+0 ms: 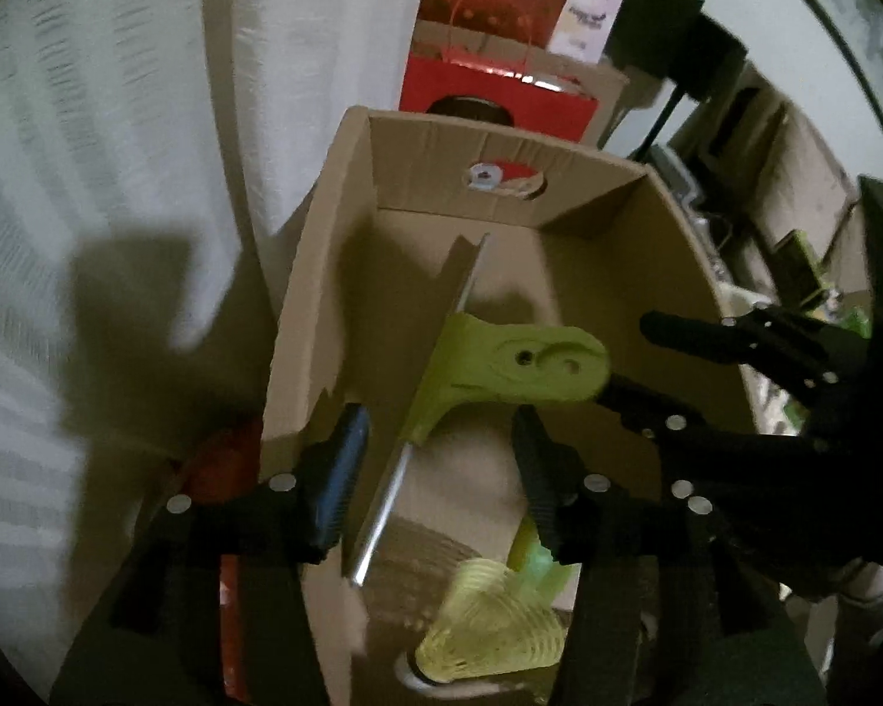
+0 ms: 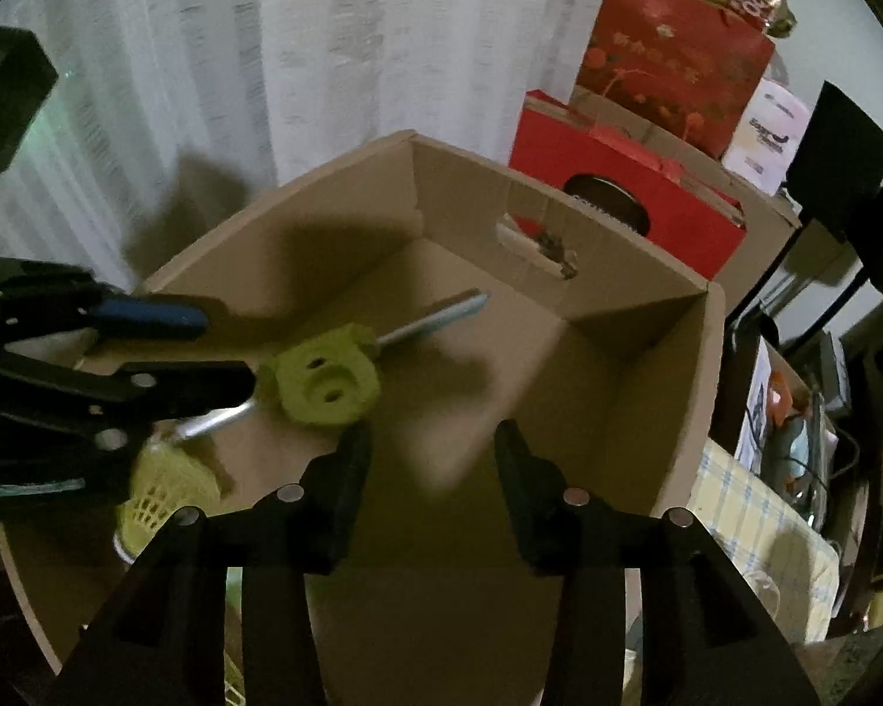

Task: Organize objects
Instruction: 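Lower the squeegee into the box and open both tools, then withdraw both tools from the box toward the white cloth bag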

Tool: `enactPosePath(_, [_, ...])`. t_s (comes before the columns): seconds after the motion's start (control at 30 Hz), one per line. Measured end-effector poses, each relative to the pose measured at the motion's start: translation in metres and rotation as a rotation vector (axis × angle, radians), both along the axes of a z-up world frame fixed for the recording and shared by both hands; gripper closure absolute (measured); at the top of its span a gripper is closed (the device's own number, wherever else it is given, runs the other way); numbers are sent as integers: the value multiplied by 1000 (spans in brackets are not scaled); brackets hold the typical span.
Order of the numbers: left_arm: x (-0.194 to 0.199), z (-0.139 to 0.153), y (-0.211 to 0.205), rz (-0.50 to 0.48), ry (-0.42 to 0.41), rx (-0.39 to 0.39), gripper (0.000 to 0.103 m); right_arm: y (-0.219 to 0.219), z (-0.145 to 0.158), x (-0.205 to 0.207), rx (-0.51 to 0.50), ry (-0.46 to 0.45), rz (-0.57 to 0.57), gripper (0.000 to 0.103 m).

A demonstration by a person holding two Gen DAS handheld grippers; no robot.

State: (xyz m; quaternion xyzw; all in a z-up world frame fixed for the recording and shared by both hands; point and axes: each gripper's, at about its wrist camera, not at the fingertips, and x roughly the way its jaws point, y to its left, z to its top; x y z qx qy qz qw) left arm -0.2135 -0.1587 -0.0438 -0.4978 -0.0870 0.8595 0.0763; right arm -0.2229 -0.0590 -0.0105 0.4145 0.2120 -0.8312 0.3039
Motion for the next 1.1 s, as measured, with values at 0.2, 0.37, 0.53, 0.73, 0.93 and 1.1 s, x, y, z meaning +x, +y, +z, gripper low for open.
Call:
enactPosePath(0.2, [12,9,-2,11,27,32,50,7,7,9,-32,-4,-15,50])
enactPosePath(0.37, [18,17,1,8,43,42,42,19,18,18,-64,9,-41,44])
enactPosePath(0.53, [28,25,5,16,56,60,35,36,31,28,-76,33,-74,42])
enactPosePath(0.73, [46,35,14,17,87,45,26,61,42,38,-110,43,-121,34])
enactPosePath(0.93, [59,36,25,24,103,6,26,82,42,53,-114,70,-161,32])
enactPosePath(1.1, [67,37,33,24,103,-6,26,93,40,60,-126,57,-185,31])
